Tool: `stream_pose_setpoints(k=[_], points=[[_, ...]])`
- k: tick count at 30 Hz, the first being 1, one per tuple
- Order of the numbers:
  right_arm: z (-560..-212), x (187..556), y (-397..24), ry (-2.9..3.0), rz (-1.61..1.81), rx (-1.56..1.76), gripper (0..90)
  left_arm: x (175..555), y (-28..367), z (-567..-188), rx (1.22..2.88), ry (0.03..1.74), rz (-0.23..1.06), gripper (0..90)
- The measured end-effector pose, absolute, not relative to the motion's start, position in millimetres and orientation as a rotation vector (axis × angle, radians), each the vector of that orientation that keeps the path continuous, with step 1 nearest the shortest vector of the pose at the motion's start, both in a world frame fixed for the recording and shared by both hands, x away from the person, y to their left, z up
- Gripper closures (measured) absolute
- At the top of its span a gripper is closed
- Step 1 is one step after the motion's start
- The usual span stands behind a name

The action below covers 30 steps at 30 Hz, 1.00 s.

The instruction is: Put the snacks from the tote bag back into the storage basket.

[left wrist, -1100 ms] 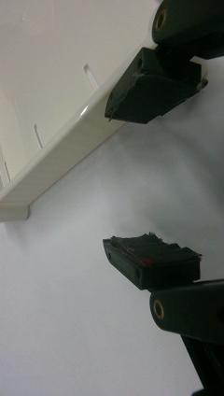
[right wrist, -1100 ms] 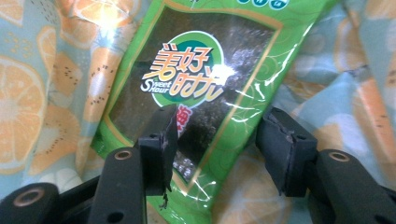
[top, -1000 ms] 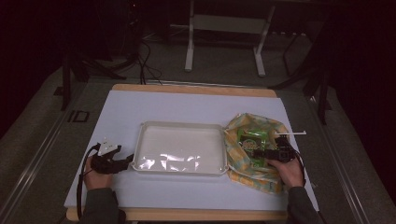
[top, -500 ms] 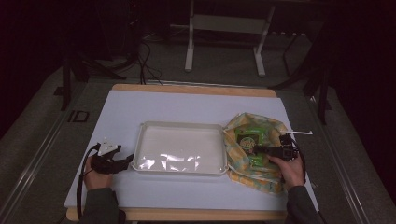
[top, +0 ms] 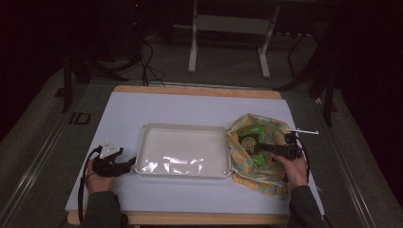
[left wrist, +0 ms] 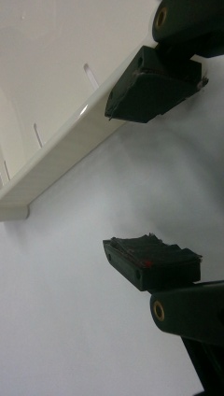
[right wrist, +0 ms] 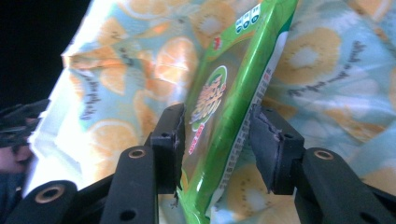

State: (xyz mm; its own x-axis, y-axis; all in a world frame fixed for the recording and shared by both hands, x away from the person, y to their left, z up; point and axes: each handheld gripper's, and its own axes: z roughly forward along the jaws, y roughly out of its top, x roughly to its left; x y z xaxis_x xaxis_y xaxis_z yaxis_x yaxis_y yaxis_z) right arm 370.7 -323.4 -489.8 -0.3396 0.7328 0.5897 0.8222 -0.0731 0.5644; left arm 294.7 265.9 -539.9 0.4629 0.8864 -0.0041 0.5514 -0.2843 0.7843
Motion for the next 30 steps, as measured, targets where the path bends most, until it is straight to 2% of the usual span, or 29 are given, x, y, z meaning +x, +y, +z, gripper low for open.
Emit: stream_pose_setpoints(k=[14,30], points=[[-488.4,384.2,-308.9,-2.110,-1.310,-1.768,57.9,294.7,265.7,-539.9,1.971,1.198,0.573,31.5],[-487.0,384.4,-307.5,-2.102,-1.223,-1.804,68.0,294.7,265.4,-539.9,1.974,1.199,0.573,31.4]])
